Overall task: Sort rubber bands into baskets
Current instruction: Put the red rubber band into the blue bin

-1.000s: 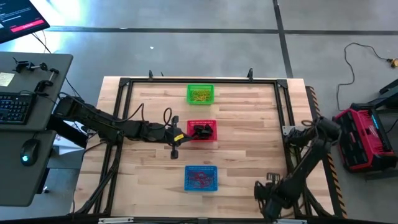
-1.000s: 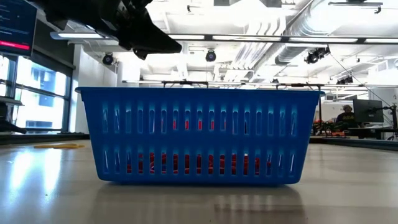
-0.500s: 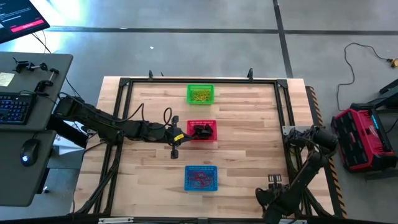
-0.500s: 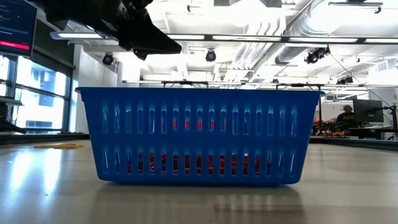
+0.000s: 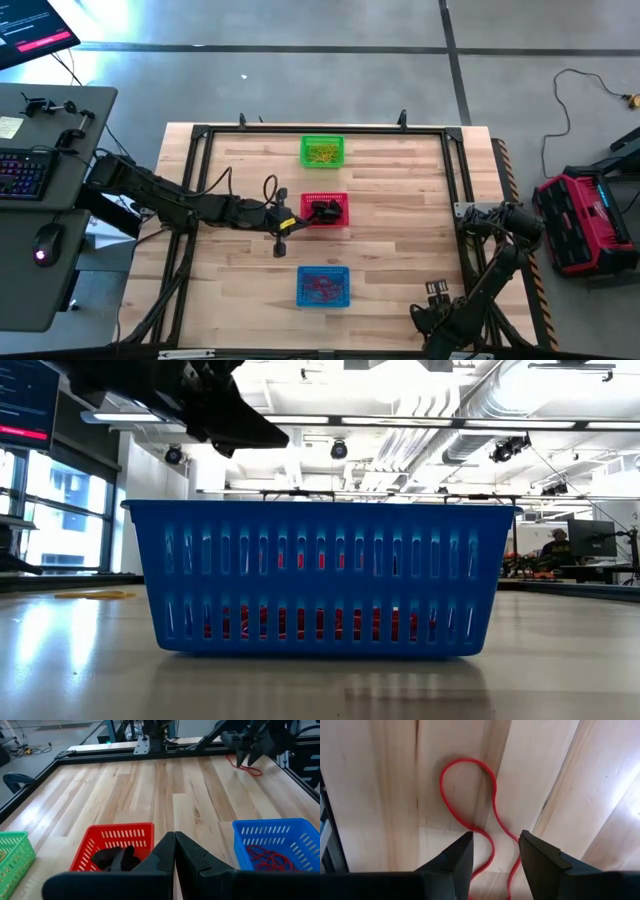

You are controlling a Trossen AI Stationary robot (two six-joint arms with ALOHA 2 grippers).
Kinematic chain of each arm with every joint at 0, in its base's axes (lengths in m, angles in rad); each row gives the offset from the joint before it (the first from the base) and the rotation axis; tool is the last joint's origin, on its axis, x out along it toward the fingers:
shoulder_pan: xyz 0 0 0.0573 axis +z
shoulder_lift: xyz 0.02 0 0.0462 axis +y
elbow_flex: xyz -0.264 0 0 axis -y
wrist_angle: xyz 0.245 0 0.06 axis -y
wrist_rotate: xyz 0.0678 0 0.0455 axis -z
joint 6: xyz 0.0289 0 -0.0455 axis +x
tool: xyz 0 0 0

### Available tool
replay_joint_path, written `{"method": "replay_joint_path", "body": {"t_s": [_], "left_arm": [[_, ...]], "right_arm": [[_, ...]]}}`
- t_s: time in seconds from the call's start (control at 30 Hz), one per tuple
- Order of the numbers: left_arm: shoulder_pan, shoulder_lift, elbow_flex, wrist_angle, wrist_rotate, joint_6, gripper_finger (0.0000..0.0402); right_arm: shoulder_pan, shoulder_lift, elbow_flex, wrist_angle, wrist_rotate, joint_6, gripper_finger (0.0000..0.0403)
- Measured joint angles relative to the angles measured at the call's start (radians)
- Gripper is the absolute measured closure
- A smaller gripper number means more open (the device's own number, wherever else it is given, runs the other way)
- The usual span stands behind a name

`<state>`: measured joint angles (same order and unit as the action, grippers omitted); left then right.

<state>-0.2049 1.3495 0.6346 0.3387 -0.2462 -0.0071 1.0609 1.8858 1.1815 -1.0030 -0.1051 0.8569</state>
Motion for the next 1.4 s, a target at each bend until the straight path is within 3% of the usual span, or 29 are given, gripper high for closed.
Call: {"method": "replay_joint_path", "body": {"t_s": [0.37,0.67,0.77,1.07,1.4], "left_arm": [[-0.008,0.000,0.000,-0.006,0.000,0.001,0.0401],[-0.008,-0.011,0.000,-0.037,0.000,0.010,0.0401],[-0.008,-0.024,0.000,-0.049,0.000,0.005,0.0401],[-0.008,-0.047,0.000,-0.054,-0.003,-0.006,0.0401],[-0.008,-0.047,0.000,-0.056,-0.003,-0.016,0.0401]], "right_arm": [[-0.020,-0.005,-0.041,0.073,-0.035,-0.021,0.0274],[-0.092,-0.002,-0.044,0.071,-0.104,-0.053,0.0383],[-0.099,-0.012,-0.045,0.074,-0.099,-0.051,0.0394],[-0.163,-0.116,-0.019,0.069,0.088,-0.046,0.0401],[-0.247,-0.255,-0.017,0.079,0.442,-0.072,0.0403]]}}
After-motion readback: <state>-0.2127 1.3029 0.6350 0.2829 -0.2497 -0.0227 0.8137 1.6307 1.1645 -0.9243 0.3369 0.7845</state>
